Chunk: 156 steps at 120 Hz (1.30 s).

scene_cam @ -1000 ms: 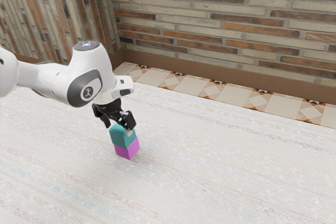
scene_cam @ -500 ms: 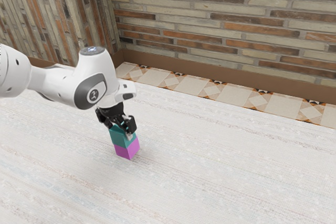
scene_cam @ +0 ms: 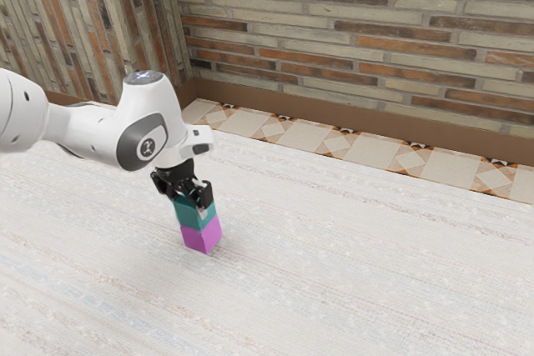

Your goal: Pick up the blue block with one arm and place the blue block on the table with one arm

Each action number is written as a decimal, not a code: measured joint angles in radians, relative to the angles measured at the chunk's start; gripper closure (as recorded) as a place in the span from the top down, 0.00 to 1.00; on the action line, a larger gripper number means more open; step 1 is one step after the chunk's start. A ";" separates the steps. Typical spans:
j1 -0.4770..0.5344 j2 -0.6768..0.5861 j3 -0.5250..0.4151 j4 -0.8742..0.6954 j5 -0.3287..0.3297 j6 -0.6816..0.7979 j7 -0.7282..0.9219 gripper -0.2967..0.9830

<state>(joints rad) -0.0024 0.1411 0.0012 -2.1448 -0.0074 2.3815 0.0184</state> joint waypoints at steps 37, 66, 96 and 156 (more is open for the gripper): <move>-0.005 0.071 -0.185 0.097 0.009 -0.042 -0.038 0.54; -0.001 0.186 -0.207 0.108 0.010 0.001 -0.083 0.54; -0.001 0.227 -0.207 0.119 0.002 0.035 -0.111 0.62; 0.000 0.123 -0.142 0.306 -0.059 -0.175 -0.129 0.75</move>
<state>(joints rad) -0.0025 0.2646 -0.1407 -1.8387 -0.0659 2.2064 -0.1109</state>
